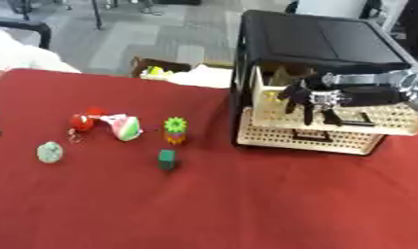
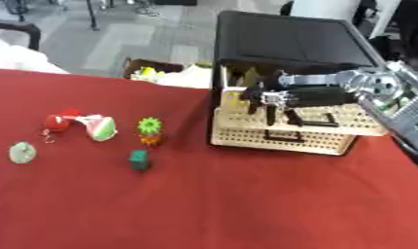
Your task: Pick up objects from table and place into drawer.
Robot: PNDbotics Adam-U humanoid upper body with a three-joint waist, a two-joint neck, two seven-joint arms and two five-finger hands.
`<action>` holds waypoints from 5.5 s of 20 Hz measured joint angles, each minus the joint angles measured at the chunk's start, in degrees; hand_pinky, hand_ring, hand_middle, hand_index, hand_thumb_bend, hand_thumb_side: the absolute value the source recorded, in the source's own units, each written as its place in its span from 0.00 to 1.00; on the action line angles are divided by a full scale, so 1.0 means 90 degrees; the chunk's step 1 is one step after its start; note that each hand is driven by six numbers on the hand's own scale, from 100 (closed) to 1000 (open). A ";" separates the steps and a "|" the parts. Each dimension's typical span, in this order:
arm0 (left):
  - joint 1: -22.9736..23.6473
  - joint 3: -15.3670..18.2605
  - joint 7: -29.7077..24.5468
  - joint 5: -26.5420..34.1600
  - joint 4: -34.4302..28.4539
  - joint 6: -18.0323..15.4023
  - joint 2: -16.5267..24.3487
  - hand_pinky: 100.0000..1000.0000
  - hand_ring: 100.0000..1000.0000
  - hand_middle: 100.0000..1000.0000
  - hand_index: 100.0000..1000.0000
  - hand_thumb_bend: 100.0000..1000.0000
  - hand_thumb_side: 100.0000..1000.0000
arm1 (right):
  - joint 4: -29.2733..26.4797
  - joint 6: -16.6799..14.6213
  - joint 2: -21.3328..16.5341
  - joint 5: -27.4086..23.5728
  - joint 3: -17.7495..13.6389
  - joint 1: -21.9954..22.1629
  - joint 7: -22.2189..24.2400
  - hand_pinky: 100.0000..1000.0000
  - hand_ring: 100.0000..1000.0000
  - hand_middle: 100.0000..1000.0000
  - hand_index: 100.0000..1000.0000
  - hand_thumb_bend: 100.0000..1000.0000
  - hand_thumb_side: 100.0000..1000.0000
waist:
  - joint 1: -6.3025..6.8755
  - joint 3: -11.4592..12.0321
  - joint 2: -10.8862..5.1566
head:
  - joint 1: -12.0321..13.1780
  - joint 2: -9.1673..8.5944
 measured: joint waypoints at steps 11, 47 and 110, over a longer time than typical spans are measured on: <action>-0.0005 0.0014 0.0007 -0.0003 0.0001 -0.0009 -0.0001 0.39 0.52 0.52 0.81 0.00 0.98 | 0.0424 -0.0130 0.0048 0.0174 -0.0150 -0.0016 -0.0219 0.19 0.67 0.80 0.91 0.00 1.00 | 0.0017 0.0021 0.0068 | -0.0001 -0.0059; 0.0015 0.0034 0.0007 -0.0013 0.0001 -0.0012 -0.0002 0.39 0.52 0.52 0.81 0.00 0.98 | 0.1062 -0.0482 0.0052 0.0472 -0.0509 0.0130 -0.0474 0.19 0.66 0.78 0.89 0.00 1.00 | 0.0069 -0.0049 0.0023 | 0.0058 -0.0057; 0.0052 0.0035 -0.0025 -0.0037 0.0001 -0.0039 -0.0062 0.39 0.52 0.52 0.81 0.00 0.98 | 0.0444 -0.0883 -0.0791 0.1385 -0.0896 0.1276 -0.0447 0.23 0.61 0.68 0.78 0.00 1.00 | 0.0169 -0.0041 0.0038 | 0.0153 -0.0090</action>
